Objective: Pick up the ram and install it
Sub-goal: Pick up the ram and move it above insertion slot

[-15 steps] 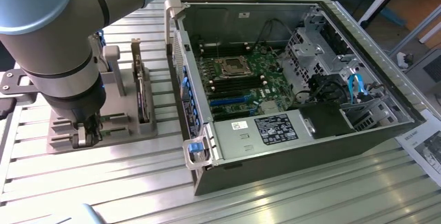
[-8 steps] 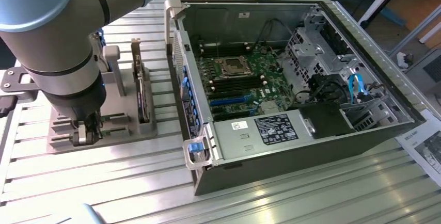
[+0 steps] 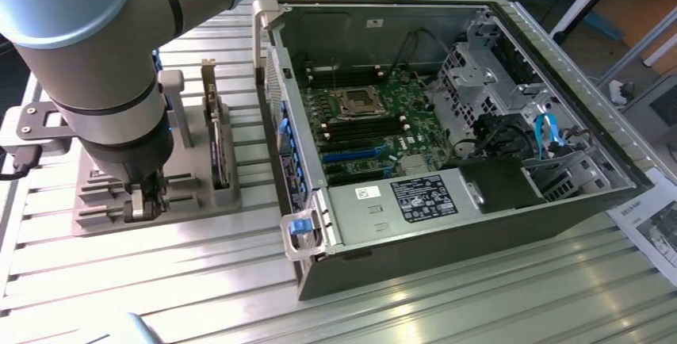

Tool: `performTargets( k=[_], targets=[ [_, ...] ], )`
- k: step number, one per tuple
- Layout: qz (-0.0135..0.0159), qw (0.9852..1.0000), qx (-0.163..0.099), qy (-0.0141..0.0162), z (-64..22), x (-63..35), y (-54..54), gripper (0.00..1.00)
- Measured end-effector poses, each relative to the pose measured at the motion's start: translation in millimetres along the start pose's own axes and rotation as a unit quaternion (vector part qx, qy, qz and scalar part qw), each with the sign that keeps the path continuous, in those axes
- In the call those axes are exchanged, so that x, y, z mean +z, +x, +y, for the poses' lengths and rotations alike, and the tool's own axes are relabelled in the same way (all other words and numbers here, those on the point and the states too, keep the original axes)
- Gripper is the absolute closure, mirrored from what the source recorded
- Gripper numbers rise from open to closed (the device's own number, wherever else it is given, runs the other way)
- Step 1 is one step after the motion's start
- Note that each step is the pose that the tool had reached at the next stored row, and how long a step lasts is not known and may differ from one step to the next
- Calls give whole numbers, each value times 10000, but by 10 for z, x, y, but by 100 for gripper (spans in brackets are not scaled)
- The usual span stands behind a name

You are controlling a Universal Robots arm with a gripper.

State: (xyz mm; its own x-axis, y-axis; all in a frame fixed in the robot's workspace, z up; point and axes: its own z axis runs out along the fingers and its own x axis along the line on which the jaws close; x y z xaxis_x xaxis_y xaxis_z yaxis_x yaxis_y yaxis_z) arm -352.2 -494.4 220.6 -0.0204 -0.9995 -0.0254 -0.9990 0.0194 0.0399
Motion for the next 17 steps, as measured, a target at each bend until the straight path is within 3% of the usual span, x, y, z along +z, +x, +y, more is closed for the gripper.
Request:
performTargets(
  k=[17],
  targets=[
    [0, 10000, 0, 0, -3, 56, -28, 70]
  ],
)
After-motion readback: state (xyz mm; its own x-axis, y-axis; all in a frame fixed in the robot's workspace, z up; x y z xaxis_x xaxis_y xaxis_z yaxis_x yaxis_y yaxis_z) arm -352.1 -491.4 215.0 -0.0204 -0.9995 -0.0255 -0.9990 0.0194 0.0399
